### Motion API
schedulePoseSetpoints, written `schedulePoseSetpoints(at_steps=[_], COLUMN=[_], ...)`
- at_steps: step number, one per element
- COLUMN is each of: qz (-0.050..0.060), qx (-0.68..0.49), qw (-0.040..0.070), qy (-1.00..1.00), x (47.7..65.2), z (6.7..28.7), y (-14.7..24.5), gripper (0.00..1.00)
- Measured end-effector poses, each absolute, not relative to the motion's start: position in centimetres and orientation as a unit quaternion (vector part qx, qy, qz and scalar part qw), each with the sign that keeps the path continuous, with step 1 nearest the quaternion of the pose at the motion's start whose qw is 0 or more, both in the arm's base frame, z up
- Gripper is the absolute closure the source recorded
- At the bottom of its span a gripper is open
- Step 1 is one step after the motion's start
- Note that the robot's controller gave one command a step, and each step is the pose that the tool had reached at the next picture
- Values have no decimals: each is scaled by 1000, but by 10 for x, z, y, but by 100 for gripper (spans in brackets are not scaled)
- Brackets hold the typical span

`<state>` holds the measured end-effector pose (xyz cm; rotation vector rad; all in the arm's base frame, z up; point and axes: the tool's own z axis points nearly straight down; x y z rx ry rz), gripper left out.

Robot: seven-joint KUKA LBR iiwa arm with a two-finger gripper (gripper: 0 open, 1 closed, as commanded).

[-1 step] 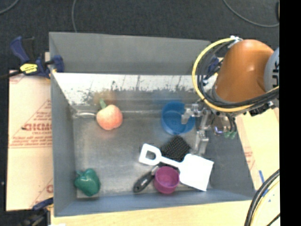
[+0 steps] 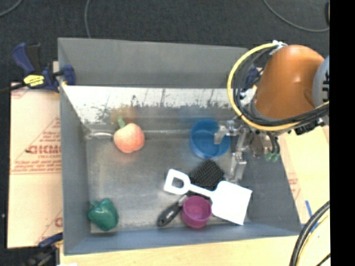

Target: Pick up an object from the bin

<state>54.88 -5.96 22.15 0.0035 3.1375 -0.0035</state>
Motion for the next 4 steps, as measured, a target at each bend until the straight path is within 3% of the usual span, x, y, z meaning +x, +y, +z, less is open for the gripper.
schedulePoseSetpoints(at_steps=[1,2,3,4], qz=[0,-1,-1,0], qx=[59,108,67,125], qw=[2,9,-2,12], qy=[998,994,998,992], x=[530,533,528,523], z=[72,161,77,71], y=[-7,3,-5,17], gripper=[0,0,0,0])
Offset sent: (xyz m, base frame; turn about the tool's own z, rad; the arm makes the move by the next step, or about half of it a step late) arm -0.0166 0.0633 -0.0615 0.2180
